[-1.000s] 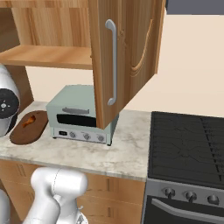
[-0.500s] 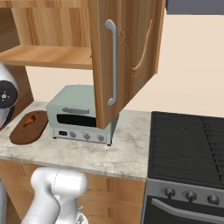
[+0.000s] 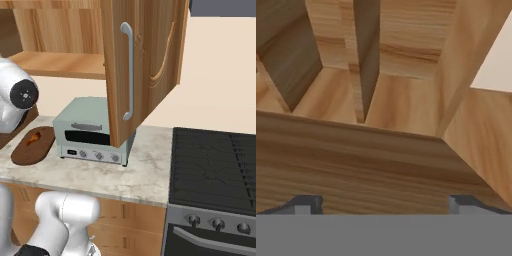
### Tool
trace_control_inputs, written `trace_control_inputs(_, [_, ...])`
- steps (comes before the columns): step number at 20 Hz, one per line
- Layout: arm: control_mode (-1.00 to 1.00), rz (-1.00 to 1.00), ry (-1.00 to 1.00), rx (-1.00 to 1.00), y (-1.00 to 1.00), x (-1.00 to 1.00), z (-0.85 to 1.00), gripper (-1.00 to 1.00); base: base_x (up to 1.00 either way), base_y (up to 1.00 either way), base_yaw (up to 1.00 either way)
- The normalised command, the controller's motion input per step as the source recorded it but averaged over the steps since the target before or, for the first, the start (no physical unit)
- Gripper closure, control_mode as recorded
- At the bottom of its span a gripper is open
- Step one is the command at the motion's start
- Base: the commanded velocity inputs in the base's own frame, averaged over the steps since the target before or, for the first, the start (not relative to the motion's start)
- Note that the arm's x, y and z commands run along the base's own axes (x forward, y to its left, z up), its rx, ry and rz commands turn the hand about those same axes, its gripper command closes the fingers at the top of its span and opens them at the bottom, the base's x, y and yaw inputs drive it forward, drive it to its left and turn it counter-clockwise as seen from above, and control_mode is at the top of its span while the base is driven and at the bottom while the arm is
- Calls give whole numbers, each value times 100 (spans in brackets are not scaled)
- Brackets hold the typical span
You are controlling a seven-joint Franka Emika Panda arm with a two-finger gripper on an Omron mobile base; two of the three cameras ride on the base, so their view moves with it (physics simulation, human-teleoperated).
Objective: Open the cabinet, retrieve the rolling pin, and place it next to the meat on the cutting board to prepare for tenderizing.
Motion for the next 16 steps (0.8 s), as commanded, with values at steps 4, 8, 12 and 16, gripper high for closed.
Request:
trace_control_inputs(4, [-100, 9, 3, 0, 18, 41, -4, -100, 0, 0, 0])
trace_control_inputs(8, [-100, 10, 4, 0, 30, 35, -10, -100, 0, 0, 0])
trace_control_inputs(12, [-100, 13, 2, 0, 46, 26, -10, -100, 0, 0, 0])
trace_control_inputs(16, [-100, 14, 0, 0, 55, 17, -8, -100, 0, 0, 0])
